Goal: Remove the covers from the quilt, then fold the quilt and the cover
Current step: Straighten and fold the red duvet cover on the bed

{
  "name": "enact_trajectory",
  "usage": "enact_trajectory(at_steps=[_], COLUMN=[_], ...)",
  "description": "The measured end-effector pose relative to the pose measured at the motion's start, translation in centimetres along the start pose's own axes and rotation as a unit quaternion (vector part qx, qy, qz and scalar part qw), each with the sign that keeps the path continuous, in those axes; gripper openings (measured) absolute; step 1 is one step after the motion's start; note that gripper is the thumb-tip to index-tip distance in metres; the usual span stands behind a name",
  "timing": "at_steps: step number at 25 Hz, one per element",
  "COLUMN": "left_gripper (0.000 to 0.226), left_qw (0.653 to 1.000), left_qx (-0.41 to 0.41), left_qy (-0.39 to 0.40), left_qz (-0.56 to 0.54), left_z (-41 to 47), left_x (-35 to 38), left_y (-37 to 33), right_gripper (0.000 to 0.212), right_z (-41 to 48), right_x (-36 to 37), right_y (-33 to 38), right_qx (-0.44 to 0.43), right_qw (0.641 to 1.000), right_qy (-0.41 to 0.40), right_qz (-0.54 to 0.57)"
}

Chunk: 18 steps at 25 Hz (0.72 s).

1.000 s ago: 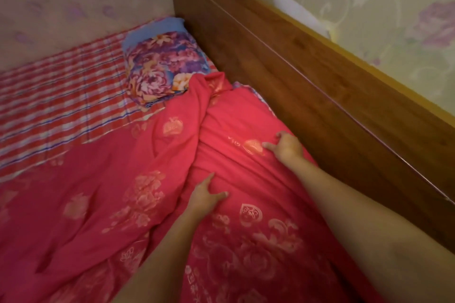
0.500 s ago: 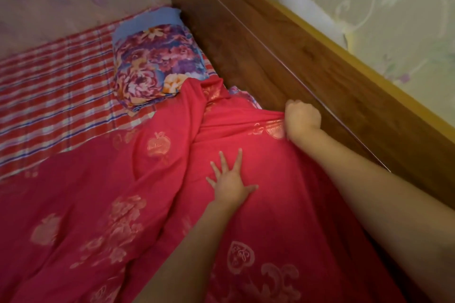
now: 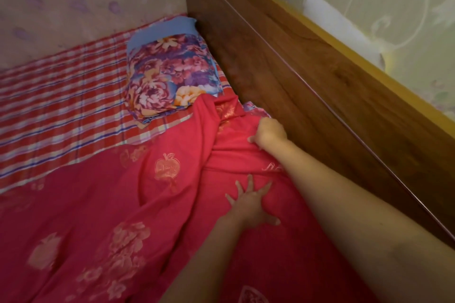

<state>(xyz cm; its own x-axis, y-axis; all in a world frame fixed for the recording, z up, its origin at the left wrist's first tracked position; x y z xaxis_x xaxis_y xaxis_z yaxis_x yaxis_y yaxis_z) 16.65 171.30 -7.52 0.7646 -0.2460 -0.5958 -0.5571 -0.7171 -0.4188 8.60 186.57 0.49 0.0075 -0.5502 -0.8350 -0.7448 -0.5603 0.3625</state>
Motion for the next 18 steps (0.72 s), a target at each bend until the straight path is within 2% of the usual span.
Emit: enact_trajectory(at_steps=[2,3,5,6,7,10,13,14,16,17,18], left_gripper=[0.085,0.072,0.056,0.063,0.080,0.122,0.149,0.140,0.102,0.085,0.066], left_qw=[0.996,0.982,0.911,0.883,0.881,0.938,0.946,0.945,0.946,0.958,0.973], left_qx=[0.015,0.014,-0.032,-0.052,-0.062,0.007,0.069,0.081,0.106,0.108,0.096], left_qy=[-0.042,-0.119,-0.324,-0.384,-0.382,-0.202,-0.124,-0.105,-0.068,-0.044,-0.062], left_qz=[-0.076,-0.148,-0.253,-0.265,-0.271,-0.281,-0.292,-0.301,-0.299,-0.261,-0.200], left_z=[-0.4,-0.8,-3.3,-4.4,-4.0,1.3,5.2,6.3,8.7,9.5,9.7], left_x=[-2.3,-4.7,-9.8,-11.4,-12.2,-12.8,-13.5,-13.1,-12.4,-12.0,-12.7], left_y=[0.3,1.1,3.7,4.2,3.9,-2.3,-7.4,-7.7,-6.8,-6.0,-5.1], right_gripper=[0.039,0.033,0.027,0.024,0.022,0.016,0.017,0.018,0.023,0.026,0.029], right_z=[0.4,0.5,0.6,0.5,0.5,-0.4,-2.7,-3.1,-2.7,-2.1,-1.3], right_x=[0.0,-0.4,-2.3,-4.2,-6.5,-14.1,-15.9,-14.9,-11.9,-10.6,-9.9], right_y=[-0.4,-0.6,-0.3,0.0,0.1,-0.7,-2.4,-2.7,-3.2,-3.2,-3.3], right_qx=[0.024,0.027,0.018,0.010,0.002,-0.007,0.009,0.017,0.033,0.041,0.051], right_qw=[0.999,0.999,0.995,0.991,0.985,0.950,0.946,0.954,0.974,0.981,0.985], right_qy=[-0.022,-0.042,-0.093,-0.124,-0.156,-0.252,-0.292,-0.278,-0.220,-0.189,-0.163], right_qz=[-0.009,-0.004,0.030,0.052,0.078,0.181,0.139,0.108,0.036,0.003,-0.021])
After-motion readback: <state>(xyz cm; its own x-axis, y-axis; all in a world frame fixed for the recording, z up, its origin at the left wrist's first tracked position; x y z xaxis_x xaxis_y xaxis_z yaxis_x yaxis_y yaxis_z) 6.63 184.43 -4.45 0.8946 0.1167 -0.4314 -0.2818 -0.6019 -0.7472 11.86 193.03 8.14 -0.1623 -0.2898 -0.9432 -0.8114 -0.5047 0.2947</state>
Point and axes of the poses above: each hand's wrist, its own z-axis towards the middle knuckle, its own x-axis out of the palm, y = z × x, the point moved 10 cm from there along z, towards the middle knuckle, and after that the axes turned 5 degrees about y, right-handed, at the moved point
